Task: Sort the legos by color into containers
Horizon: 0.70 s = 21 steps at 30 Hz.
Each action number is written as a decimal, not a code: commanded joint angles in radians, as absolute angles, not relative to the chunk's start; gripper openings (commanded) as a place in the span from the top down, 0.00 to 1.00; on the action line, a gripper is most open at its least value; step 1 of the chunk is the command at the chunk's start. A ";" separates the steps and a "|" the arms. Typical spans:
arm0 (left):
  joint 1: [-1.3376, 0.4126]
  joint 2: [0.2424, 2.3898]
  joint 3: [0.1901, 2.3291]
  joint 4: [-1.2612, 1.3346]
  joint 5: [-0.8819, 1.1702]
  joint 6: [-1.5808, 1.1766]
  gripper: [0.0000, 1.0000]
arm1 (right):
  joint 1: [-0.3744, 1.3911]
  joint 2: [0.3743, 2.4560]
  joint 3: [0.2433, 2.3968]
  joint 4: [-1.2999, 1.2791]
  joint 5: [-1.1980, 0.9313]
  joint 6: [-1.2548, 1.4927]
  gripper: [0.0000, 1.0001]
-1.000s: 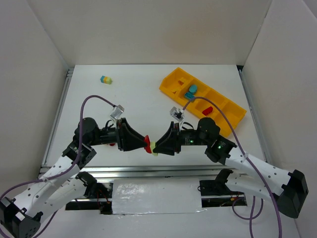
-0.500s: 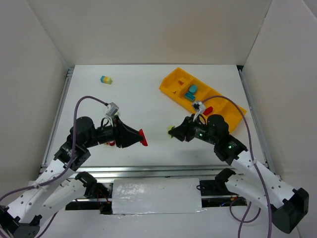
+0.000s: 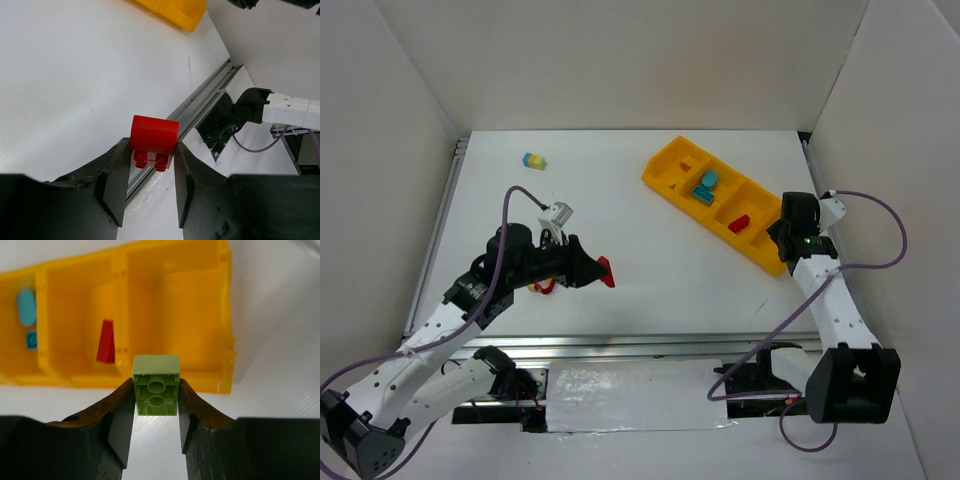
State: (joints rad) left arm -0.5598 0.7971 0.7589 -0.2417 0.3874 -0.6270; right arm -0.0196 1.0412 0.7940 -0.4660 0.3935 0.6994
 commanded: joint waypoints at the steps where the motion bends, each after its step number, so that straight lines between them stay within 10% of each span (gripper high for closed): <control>1: -0.560 0.828 0.784 -0.195 0.364 -0.615 1.00 | -0.063 1.139 0.886 -0.483 0.497 0.722 1.00; 4: -0.560 0.868 0.785 -0.149 0.342 -0.630 1.00 | -0.072 1.199 0.913 -0.462 0.497 0.723 0.89; 5: -0.561 0.882 0.795 -0.138 0.345 -0.630 1.00 | -0.075 1.218 0.925 -0.462 0.500 0.723 0.78; 6: -0.560 0.897 0.801 -0.120 0.354 -0.632 1.00 | -0.077 1.236 0.940 -0.466 0.518 0.726 0.46; 10: -0.561 0.992 0.856 -0.072 0.368 -0.634 1.00 | -0.078 1.307 1.026 -0.503 0.503 0.721 0.02; 21: -0.624 1.418 1.158 0.034 0.356 -0.585 1.00 | -0.077 1.010 1.011 -0.525 0.249 0.681 0.00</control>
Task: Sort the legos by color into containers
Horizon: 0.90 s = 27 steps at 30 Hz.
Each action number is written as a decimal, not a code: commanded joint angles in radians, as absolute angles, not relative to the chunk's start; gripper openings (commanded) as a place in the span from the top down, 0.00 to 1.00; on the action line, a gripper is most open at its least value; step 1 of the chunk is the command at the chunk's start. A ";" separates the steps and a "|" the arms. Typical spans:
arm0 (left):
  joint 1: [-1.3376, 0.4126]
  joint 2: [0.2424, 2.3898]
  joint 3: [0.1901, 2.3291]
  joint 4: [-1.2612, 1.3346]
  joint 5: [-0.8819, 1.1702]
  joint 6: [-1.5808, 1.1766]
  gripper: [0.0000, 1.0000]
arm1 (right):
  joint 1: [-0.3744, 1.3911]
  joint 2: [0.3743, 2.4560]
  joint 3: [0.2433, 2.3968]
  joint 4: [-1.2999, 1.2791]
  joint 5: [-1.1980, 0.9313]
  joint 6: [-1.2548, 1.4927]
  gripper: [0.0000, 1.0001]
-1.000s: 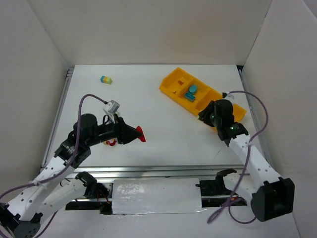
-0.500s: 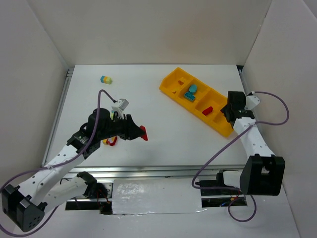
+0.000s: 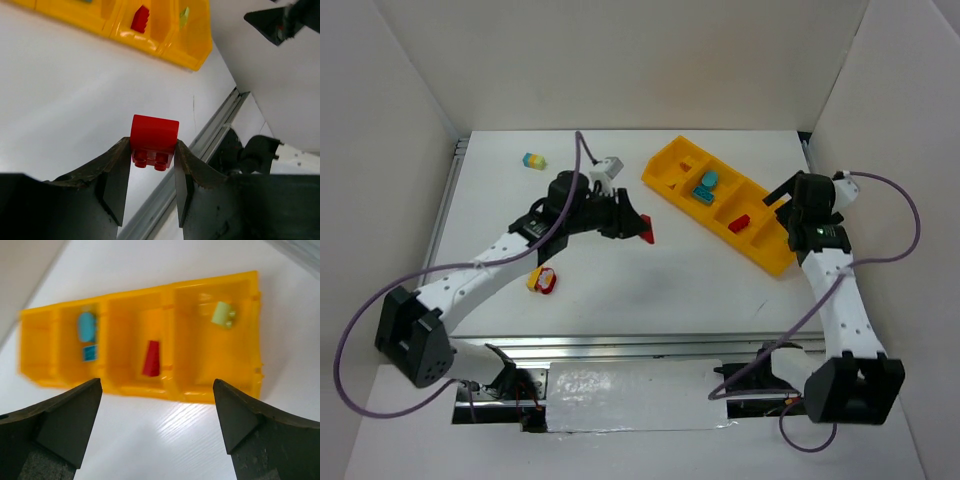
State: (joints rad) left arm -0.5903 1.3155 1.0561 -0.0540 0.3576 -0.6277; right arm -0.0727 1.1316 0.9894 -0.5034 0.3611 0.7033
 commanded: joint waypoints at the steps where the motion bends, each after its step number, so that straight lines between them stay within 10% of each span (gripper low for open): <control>1: -0.635 1.461 1.239 0.032 0.353 -0.571 1.00 | -0.077 0.971 0.997 -0.516 0.167 0.680 0.00; 13: -0.748 2.218 2.050 0.023 0.442 -0.442 1.00 | -0.058 0.580 0.930 -0.621 -0.018 0.709 0.00; 21: -0.808 2.522 2.333 0.143 0.293 -0.414 0.78 | -0.058 0.512 0.957 -0.658 -0.098 0.727 0.00; 27: -0.810 2.557 2.338 0.192 0.173 -0.416 0.14 | -0.057 0.474 0.971 -0.675 -0.140 0.701 0.00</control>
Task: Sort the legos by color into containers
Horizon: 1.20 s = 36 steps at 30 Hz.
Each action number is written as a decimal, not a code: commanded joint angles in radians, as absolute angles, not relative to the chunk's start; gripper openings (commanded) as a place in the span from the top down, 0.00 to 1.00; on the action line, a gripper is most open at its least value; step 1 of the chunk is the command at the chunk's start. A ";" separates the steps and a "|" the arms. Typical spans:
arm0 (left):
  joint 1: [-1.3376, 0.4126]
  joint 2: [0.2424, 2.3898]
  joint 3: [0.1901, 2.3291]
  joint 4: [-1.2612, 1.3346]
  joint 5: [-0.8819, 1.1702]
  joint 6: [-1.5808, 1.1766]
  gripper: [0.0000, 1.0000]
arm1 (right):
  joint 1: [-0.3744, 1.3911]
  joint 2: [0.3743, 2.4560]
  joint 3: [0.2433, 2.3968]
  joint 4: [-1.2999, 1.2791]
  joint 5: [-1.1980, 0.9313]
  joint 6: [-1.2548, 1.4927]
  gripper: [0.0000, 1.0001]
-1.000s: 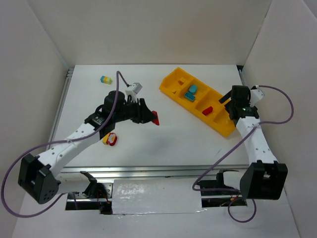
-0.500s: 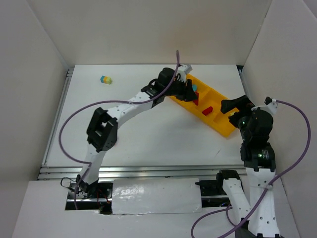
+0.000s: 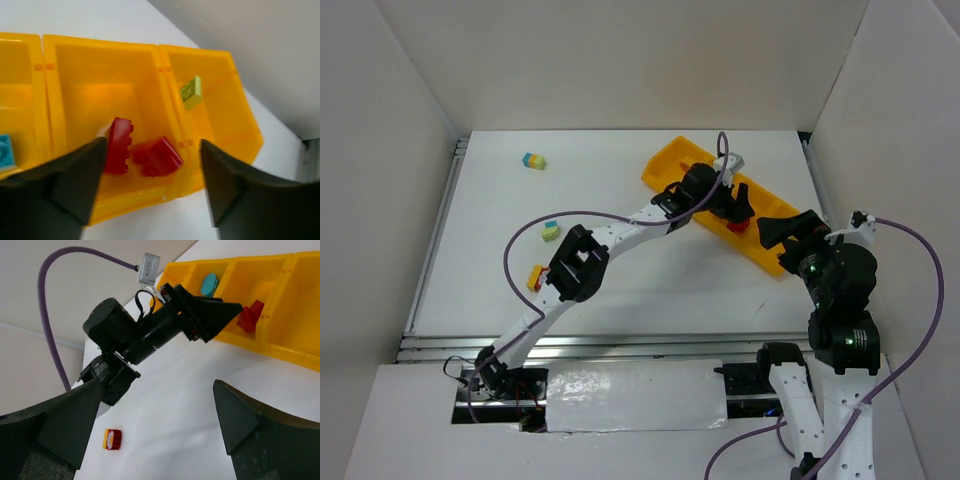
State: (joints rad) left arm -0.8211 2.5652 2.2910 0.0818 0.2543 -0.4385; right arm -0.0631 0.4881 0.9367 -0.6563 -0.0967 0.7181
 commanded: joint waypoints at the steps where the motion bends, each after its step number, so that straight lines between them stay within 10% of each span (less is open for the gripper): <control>1: -0.811 2.557 2.345 0.186 0.166 -0.419 0.03 | -0.058 0.472 0.974 -0.676 -0.138 0.693 0.00; 9: -0.807 2.291 2.156 0.198 0.065 -0.402 0.00 | -0.057 0.488 0.945 -0.644 -0.159 0.693 0.00; 17: -0.776 1.745 1.892 -0.299 -0.526 -0.459 0.00 | -0.026 0.607 0.862 -0.525 -0.268 0.681 0.00; 22: -0.684 1.386 1.613 -0.644 -0.654 -0.636 0.01 | 0.436 0.842 0.911 -0.479 0.133 0.713 0.00; 36: -0.517 0.746 1.114 -1.054 -0.902 -0.824 0.00 | 1.077 2.063 1.898 -0.802 0.562 1.018 0.00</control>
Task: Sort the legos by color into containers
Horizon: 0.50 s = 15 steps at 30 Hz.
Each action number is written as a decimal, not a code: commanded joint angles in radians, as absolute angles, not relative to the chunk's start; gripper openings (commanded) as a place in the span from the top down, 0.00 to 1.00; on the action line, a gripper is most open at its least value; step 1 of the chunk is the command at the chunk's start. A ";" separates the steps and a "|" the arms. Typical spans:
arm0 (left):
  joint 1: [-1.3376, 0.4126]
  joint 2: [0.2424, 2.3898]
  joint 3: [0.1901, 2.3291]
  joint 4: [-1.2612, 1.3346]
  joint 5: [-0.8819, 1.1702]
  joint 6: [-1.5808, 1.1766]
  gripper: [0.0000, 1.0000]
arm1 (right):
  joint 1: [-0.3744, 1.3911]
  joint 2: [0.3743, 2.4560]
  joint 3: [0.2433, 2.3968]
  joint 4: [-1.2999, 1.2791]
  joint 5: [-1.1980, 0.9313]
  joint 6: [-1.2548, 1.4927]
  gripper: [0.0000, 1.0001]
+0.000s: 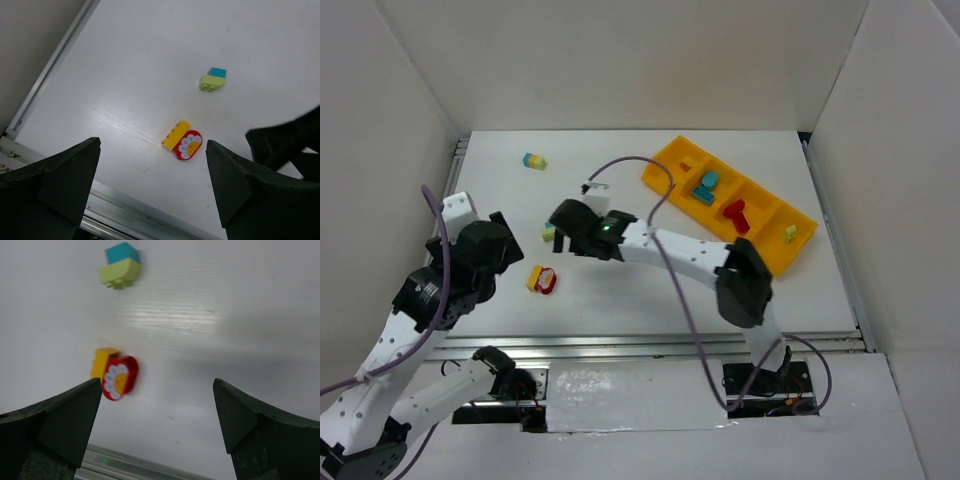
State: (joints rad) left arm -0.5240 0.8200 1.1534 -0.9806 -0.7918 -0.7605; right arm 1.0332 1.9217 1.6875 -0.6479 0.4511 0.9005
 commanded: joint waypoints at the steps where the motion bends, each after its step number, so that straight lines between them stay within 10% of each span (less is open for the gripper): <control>1: -0.514 0.726 1.094 -1.064 -0.914 -0.842 0.01 | 1.098 2.119 1.958 -0.819 0.546 1.019 0.00; 15: -0.511 0.264 0.956 -0.970 -0.953 -0.891 0.00 | 1.137 2.454 2.253 -0.758 0.431 1.023 0.01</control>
